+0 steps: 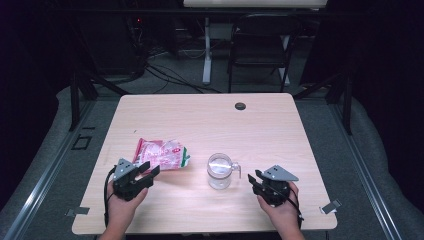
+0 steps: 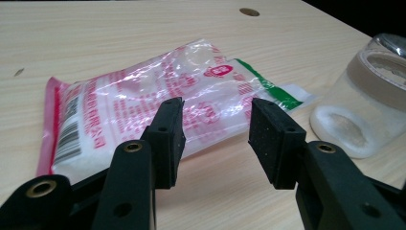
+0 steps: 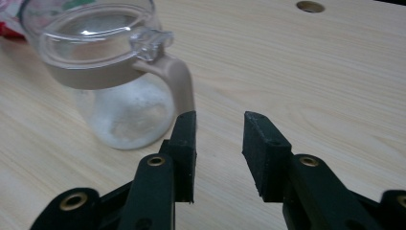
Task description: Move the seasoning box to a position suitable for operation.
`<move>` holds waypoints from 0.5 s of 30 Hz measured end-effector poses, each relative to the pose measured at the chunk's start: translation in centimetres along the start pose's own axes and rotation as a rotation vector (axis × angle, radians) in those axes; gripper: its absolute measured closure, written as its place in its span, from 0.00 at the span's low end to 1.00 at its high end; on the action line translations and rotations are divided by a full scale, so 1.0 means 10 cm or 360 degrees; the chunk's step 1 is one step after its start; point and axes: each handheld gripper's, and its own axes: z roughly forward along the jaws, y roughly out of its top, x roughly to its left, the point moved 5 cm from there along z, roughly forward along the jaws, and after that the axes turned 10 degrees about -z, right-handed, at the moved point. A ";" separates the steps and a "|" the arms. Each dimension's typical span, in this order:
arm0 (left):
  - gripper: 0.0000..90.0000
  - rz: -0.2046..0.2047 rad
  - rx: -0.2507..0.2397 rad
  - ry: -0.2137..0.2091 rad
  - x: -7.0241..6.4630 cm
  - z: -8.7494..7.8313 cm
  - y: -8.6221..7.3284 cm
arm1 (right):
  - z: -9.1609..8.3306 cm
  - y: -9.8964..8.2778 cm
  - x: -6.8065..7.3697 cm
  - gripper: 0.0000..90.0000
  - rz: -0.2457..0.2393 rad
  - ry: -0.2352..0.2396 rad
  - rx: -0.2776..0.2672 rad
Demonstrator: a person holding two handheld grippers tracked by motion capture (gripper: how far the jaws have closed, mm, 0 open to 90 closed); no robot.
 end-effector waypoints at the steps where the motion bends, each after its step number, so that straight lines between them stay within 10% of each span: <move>1: 0.61 -0.0011 -0.0005 0.0006 0.02 -0.02 0.00 | 0.02 0.01 0.03 0.74 -0.0014 0.0021 -0.0004; 15: 0.66 -0.0053 0.0002 0.0069 0.12 -0.22 -0.08 | 0.35 0.09 0.15 0.77 -0.0064 0.0121 0.0085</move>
